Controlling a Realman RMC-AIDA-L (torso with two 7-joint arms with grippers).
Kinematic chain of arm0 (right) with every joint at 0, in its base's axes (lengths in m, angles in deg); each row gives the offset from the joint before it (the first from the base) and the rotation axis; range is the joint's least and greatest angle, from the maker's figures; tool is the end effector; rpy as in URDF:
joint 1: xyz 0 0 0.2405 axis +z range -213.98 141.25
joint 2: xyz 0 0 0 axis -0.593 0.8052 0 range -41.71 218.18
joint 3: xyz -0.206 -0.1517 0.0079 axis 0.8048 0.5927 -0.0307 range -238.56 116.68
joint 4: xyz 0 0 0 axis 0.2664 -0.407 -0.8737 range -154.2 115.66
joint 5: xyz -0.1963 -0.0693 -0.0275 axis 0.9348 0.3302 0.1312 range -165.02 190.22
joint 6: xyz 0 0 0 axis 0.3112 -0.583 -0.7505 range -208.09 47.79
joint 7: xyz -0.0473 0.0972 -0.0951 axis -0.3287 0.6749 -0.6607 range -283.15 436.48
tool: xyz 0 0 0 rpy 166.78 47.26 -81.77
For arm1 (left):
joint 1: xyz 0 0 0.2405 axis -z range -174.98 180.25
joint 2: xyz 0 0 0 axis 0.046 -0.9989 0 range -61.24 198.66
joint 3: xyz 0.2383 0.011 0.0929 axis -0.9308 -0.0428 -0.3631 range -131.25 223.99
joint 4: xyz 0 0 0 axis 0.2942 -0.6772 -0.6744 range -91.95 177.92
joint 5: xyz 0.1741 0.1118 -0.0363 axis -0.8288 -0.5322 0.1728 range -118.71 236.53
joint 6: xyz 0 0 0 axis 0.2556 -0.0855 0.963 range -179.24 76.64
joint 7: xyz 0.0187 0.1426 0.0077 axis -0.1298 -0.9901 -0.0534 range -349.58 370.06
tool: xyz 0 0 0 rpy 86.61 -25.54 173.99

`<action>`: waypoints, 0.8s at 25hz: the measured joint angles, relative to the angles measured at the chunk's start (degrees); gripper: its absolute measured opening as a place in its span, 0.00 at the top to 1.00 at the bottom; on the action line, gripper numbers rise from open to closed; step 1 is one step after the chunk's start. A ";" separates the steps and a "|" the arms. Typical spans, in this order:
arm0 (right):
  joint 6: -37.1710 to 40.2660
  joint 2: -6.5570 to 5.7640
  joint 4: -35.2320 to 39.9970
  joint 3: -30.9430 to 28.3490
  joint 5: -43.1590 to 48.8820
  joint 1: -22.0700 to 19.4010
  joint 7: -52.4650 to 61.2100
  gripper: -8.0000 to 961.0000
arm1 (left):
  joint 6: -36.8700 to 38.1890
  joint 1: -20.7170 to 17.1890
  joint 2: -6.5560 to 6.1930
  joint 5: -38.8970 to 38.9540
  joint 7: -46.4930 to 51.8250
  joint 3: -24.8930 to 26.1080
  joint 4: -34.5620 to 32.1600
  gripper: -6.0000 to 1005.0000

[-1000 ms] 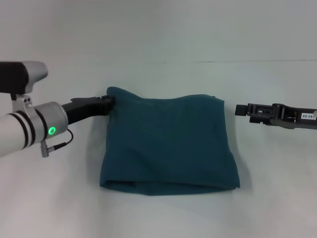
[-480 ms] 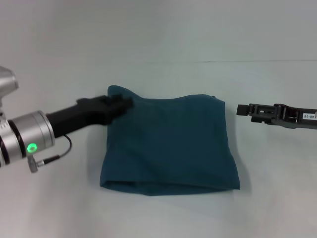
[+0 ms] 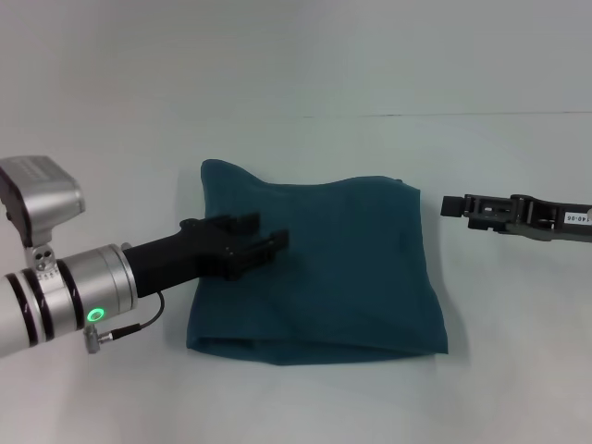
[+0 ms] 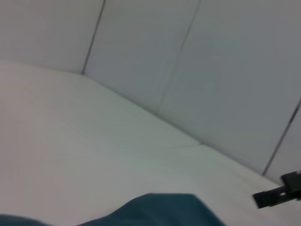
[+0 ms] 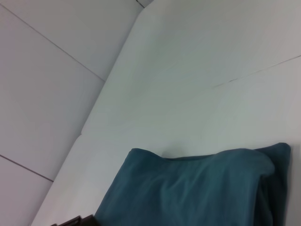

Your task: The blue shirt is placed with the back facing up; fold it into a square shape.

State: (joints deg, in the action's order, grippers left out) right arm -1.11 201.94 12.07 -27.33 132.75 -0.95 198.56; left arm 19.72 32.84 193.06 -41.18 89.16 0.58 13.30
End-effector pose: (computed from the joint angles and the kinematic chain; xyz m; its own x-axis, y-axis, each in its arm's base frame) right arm 0.2856 0.3707 0.0272 0.2444 -0.8116 -0.5306 -0.9406 -0.3315 0.0737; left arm -0.2543 0.3446 -0.0545 0.6289 0.4360 0.6437 0.6714 -0.7221 -0.1669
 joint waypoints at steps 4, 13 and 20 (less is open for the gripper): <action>-0.04 0.07 -0.03 0.01 0.00 0.00 -0.02 0.05 | -4.47 0.59 -0.02 -0.36 -0.27 -0.71 1.82 0.41; -0.26 0.20 -0.05 0.01 0.00 0.00 -0.08 0.05 | -8.79 0.89 0.12 -0.50 -0.41 -5.28 4.51 0.41; -0.17 0.20 0.03 0.03 0.00 0.00 -0.15 0.05 | -4.00 -0.37 -0.21 -0.69 0.32 -4.52 2.22 0.41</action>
State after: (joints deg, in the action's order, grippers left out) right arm -1.28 202.14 12.11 -27.30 132.75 -0.95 198.41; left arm 15.73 32.46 192.85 -41.88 89.47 -3.94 15.52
